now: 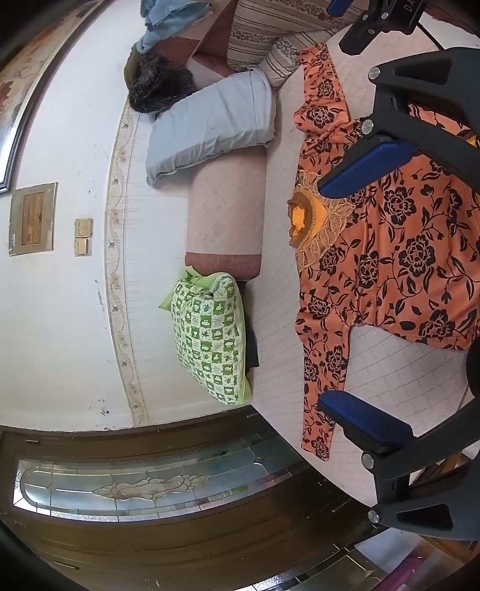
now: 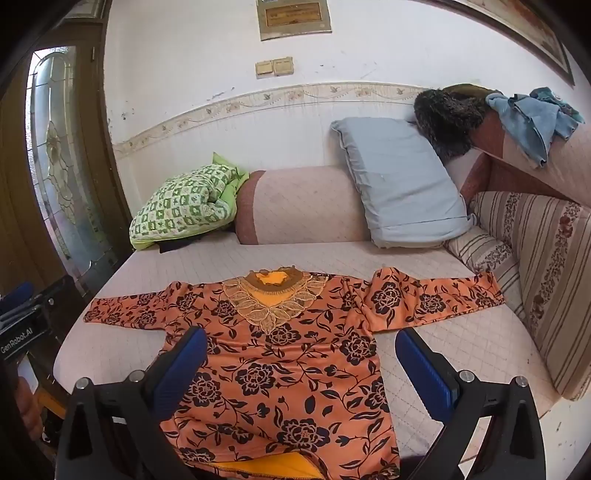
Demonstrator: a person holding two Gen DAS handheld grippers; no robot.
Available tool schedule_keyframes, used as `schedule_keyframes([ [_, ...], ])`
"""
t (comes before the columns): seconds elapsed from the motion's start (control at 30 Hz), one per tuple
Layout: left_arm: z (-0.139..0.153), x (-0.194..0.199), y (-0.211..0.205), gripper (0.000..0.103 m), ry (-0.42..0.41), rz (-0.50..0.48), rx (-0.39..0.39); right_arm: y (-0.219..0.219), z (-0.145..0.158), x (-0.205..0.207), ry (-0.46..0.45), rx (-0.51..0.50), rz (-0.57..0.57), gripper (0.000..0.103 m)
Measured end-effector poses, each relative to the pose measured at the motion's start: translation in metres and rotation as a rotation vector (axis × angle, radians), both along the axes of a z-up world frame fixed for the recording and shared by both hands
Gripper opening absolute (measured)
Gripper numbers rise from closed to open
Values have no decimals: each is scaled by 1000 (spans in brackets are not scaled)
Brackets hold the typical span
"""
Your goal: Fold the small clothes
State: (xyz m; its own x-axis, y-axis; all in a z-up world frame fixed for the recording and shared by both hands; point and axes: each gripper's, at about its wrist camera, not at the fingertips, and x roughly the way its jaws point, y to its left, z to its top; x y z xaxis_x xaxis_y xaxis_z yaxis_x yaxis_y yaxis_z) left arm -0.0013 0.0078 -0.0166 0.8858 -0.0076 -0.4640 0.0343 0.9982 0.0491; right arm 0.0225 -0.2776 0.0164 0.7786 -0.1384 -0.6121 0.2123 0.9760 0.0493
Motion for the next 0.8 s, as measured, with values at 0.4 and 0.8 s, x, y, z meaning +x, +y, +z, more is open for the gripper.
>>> schedule_keyframes([
  [0.4,-6,13,-11,103,34,-7,15,-2,-8,2,6,-5,-24,103],
  [0.8,-9,18,-16,103,54,-11,27,-4,-13,5,24,-1,-27,103],
])
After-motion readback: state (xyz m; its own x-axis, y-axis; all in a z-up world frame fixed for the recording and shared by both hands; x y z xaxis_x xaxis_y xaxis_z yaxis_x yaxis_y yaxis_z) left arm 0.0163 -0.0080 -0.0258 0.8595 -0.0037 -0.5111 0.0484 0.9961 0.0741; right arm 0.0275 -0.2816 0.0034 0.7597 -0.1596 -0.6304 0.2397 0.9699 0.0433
